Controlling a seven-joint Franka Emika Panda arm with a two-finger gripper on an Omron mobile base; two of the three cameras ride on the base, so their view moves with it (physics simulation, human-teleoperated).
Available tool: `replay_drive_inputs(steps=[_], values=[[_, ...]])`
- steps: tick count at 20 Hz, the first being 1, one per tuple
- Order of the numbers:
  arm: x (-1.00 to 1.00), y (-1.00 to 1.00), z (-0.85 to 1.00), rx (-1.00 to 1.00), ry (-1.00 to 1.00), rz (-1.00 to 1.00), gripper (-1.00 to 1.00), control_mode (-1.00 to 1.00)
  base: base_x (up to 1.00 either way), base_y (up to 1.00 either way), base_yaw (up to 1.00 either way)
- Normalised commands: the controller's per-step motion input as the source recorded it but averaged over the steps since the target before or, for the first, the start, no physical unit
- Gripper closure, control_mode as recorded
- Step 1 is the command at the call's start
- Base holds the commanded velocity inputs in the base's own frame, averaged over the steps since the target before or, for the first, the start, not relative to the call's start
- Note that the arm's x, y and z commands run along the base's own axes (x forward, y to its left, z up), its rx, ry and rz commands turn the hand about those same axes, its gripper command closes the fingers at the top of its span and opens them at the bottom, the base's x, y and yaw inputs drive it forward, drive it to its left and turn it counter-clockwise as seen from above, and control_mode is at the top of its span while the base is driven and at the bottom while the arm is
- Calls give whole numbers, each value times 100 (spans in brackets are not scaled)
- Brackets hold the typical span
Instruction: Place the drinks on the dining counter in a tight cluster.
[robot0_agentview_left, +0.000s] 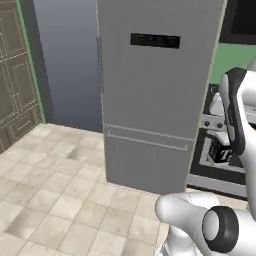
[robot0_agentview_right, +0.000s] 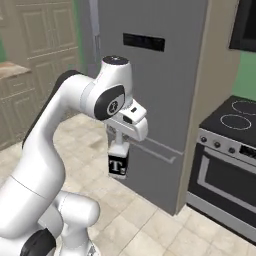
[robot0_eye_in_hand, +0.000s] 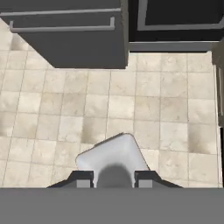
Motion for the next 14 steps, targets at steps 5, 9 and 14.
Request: replay_drive_inputs(steps=[5,9,14], values=[[0,0,0,0,0,0,100,100,0,7,100],[0,0,0,0,0,0,100,100,0,5,100],[0,0,0,0,0,0,100,100,0,4,100]])
